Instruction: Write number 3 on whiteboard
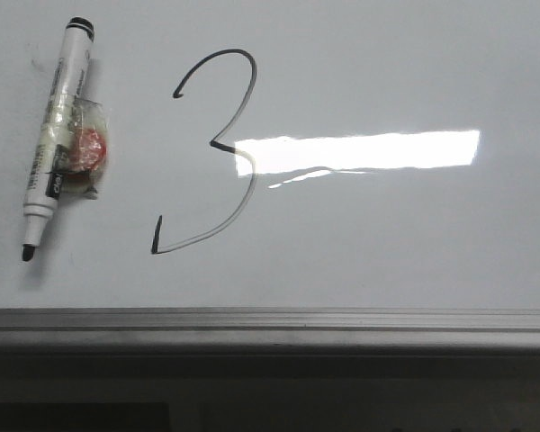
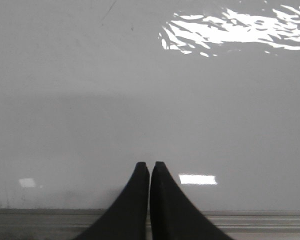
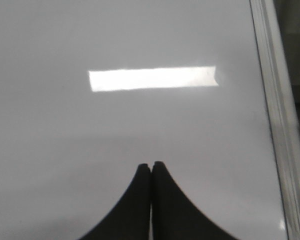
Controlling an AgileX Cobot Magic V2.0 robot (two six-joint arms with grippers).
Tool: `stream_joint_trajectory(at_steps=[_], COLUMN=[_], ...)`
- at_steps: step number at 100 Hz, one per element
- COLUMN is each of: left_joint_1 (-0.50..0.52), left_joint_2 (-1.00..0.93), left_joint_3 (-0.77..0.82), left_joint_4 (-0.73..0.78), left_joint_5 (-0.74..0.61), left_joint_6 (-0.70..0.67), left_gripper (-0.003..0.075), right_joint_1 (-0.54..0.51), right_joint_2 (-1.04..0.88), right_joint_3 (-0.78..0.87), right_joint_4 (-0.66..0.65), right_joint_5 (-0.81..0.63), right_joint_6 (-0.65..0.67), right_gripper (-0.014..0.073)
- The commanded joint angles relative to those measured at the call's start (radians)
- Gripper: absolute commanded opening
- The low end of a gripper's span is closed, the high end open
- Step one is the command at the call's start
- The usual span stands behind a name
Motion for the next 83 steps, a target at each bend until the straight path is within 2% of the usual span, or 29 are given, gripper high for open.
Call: stream_joint_trajectory(at_steps=[1,14,83], left_joint_1=[0.004,0.004,0.004], left_joint_2=[-0.026,-0.026,-0.026], left_joint_3=[0.035,0.035,0.035], left_joint_4=[0.003,0.003,0.003], left_joint_5=[-0.053,-0.053,-0.053], left_joint_6=[-0.009,-0.009,-0.009], left_gripper=[-0.0020,-0.0020,-0.0020], right_joint_1=[-0.035,-0.046,-0.046], right_joint_2=[-0.017,-0.017,-0.017], right_joint_3=[0.024,0.024,0.024], right_joint_4=[0.002,0.002,0.002], right_joint_5=[0.022,0.168,0.166], right_joint_6=[-0.003,-0.003,-0.003], right_gripper=[-0.0066,-0.0066,-0.0066])
